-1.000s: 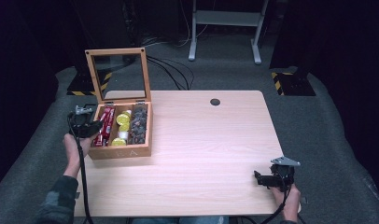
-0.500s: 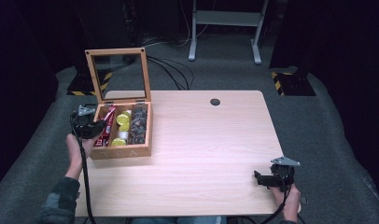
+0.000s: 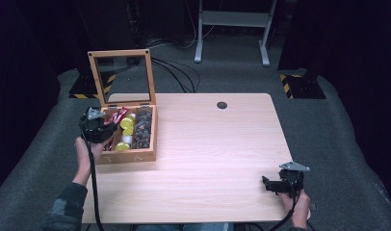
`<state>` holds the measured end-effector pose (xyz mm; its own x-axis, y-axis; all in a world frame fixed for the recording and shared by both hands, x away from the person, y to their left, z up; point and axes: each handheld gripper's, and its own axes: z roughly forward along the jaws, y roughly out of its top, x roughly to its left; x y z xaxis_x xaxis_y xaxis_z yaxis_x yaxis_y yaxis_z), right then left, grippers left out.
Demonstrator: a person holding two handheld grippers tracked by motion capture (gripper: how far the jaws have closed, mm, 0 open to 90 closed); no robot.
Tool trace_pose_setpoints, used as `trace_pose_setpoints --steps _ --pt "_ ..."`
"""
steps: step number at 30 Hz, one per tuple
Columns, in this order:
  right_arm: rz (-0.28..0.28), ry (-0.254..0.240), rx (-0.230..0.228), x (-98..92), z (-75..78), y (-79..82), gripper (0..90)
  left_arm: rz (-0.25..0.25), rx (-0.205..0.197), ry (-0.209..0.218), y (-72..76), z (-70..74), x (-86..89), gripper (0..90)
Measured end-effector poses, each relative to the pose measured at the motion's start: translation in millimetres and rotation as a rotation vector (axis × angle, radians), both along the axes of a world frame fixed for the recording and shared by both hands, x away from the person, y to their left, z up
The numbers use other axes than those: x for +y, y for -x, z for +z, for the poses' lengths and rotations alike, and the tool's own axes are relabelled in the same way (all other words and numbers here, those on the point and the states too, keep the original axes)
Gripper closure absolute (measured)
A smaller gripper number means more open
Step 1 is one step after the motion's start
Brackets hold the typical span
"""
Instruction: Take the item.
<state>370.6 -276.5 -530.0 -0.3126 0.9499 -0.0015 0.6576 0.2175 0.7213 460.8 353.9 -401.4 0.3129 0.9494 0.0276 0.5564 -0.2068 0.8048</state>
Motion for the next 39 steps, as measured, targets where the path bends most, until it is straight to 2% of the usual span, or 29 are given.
trace_pose_setpoints --steps 22,39 --pt "-0.001 0.000 0.000 0.1 0.0 0.1 0.2 -0.126 -0.027 -0.033 9.1 5.2 -44.6 83.5" --pt "-0.002 0.000 0.001 0.2 0.1 0.3 0.1 -0.205 -0.040 -0.008 12.3 4.8 -80.3 83.4"
